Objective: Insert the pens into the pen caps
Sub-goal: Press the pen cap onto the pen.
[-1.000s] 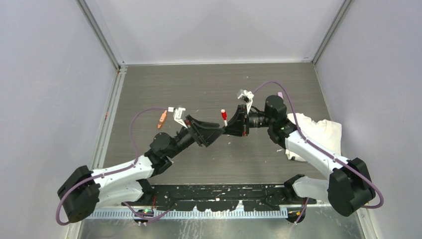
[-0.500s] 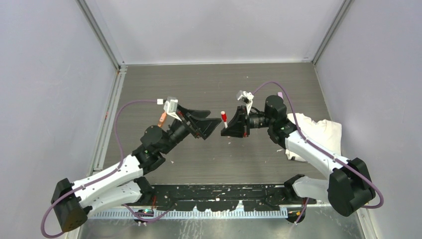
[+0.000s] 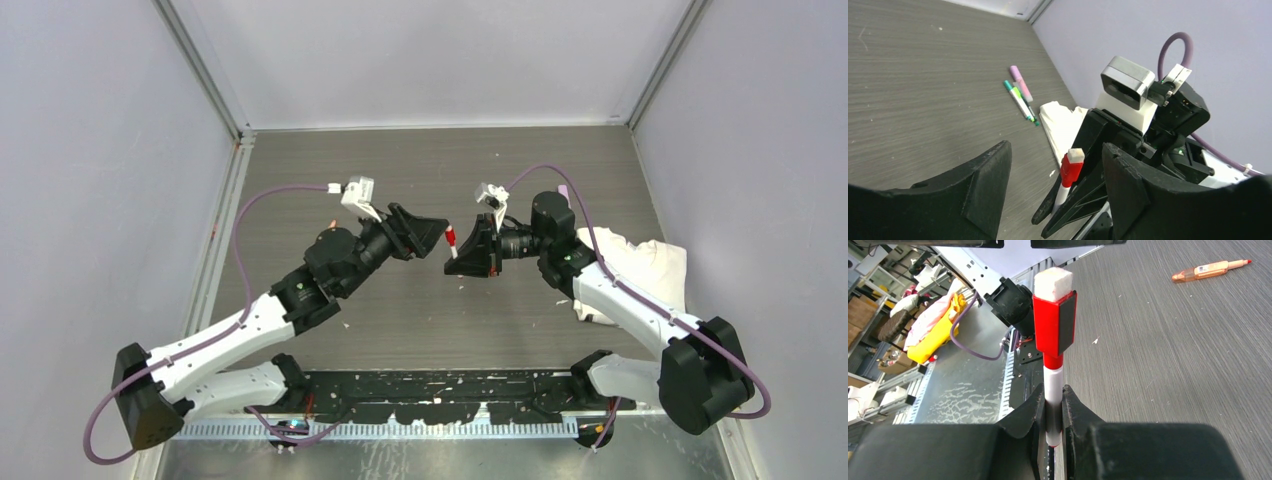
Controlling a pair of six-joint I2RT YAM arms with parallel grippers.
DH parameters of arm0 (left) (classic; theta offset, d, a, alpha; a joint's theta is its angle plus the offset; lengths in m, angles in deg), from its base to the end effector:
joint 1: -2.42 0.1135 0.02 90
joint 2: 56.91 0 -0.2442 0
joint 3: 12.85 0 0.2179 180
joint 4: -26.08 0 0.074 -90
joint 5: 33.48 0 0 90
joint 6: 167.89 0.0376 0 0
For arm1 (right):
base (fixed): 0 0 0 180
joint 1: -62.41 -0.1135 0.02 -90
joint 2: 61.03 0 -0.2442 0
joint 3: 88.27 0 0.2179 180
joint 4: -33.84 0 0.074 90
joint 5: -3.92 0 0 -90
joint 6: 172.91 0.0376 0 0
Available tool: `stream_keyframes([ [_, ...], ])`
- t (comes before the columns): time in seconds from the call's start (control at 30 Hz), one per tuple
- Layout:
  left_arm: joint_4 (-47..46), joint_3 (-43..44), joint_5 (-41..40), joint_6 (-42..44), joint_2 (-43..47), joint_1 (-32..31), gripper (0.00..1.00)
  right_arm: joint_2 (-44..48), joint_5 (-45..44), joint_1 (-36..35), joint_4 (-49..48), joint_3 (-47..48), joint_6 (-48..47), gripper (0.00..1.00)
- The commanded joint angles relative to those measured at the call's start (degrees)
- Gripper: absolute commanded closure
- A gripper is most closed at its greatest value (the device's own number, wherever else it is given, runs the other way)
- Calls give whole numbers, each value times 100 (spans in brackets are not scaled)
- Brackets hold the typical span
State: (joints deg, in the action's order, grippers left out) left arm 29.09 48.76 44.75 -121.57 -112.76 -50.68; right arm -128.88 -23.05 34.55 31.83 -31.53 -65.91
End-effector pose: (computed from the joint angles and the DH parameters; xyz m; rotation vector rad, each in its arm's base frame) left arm 0.1325 -0.1636 0.3428 -0.0420 1.6467 -1.1726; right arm 0.1891 0.1379 0.2833 -1.0288 1.5825 1.4923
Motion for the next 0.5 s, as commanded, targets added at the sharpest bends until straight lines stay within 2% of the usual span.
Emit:
stream_keyframes([
  [0.0,447,434,-467,-14,-147,-184,35,9,-40,22,-81,169,-96,99],
  [0.47,950,1129,-1161,290,-764,-714,47,14,-115,21,51,212,-146,99],
])
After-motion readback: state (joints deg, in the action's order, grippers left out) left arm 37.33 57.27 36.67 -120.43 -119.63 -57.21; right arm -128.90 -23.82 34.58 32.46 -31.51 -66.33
